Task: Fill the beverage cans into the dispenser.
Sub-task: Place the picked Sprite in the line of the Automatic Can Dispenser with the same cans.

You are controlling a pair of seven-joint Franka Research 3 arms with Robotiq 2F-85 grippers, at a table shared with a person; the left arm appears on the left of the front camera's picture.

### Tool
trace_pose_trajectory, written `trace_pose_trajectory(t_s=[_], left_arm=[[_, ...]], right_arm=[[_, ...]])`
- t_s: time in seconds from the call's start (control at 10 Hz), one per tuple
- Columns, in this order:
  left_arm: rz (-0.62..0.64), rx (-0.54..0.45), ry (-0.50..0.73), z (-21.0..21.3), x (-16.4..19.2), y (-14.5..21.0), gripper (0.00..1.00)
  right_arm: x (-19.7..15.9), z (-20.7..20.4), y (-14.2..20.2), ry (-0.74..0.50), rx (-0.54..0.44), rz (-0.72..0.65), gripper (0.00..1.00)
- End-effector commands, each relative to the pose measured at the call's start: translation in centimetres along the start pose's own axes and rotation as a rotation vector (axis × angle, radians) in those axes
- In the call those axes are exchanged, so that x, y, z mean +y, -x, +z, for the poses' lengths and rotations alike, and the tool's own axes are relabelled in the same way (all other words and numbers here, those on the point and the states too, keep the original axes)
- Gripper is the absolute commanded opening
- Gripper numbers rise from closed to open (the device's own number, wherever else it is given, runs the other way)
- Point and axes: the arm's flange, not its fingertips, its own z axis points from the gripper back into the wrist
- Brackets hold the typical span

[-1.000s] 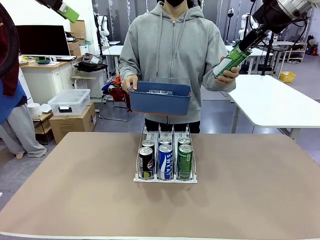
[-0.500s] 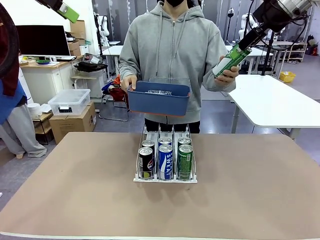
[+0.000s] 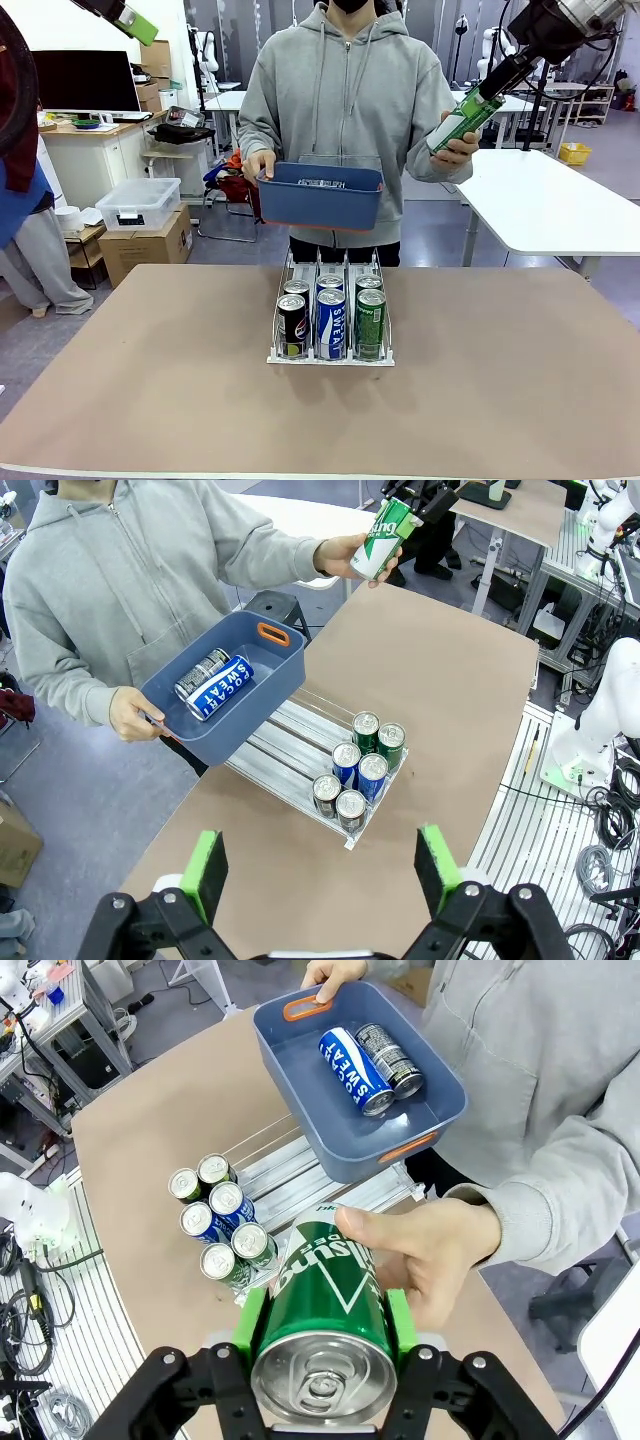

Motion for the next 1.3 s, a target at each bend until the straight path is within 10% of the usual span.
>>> trace_pose_trajectory(t_s=[0.0, 1.2], left_arm=[[0.002, 0.002, -0.007, 0.03, 0.05, 0.04, 1.00], [0.002, 0.002, -0.007, 0.03, 0.05, 0.04, 1.00]], right_arm=[[0.15, -0.04, -0.11, -0.002, -0.001, 0.005, 0.00], [0.15, -0.04, -0.11, -0.002, -0.001, 0.005, 0.00]])
